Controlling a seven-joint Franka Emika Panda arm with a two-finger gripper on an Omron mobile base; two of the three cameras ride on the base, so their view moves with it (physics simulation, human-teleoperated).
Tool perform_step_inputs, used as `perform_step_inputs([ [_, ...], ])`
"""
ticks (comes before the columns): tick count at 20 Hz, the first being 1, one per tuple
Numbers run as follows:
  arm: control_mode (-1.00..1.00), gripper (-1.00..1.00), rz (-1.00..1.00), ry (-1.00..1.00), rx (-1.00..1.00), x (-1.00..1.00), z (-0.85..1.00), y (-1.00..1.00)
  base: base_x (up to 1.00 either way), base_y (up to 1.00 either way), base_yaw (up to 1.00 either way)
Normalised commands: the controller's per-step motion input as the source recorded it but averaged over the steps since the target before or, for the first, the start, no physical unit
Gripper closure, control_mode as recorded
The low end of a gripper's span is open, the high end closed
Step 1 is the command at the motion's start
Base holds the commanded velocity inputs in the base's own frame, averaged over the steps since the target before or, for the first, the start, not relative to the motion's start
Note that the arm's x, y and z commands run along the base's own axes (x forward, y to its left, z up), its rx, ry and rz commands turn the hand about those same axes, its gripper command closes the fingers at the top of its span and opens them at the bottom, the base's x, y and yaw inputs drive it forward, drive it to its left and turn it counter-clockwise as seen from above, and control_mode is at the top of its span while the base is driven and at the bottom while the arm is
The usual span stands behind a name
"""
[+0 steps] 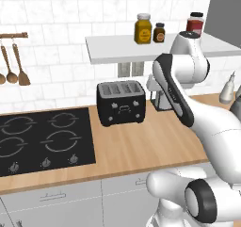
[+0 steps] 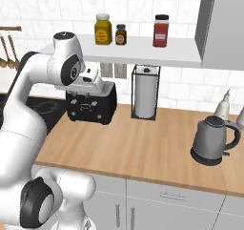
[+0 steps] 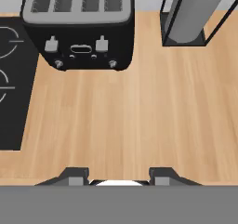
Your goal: Navigate to the fridge.
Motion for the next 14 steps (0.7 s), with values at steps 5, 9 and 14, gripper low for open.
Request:
perform_step_inputs([
  [5, -1.00, -1.00, 0.00, -0.02, 0.00, -0.72, 0.00, 0.00, 0.00, 0.00, 0.00],
  [9, -1.00, -1.00, 0.00, -0.12, 0.00, -1.00, 0.00, 0.00, 0.00, 0.00, 0.00],
  [14, -1.00, -1.00, 0.00, -0.13, 0.00, -1.00, 0.00, 0.00, 0.00, 0.00, 0.00],
])
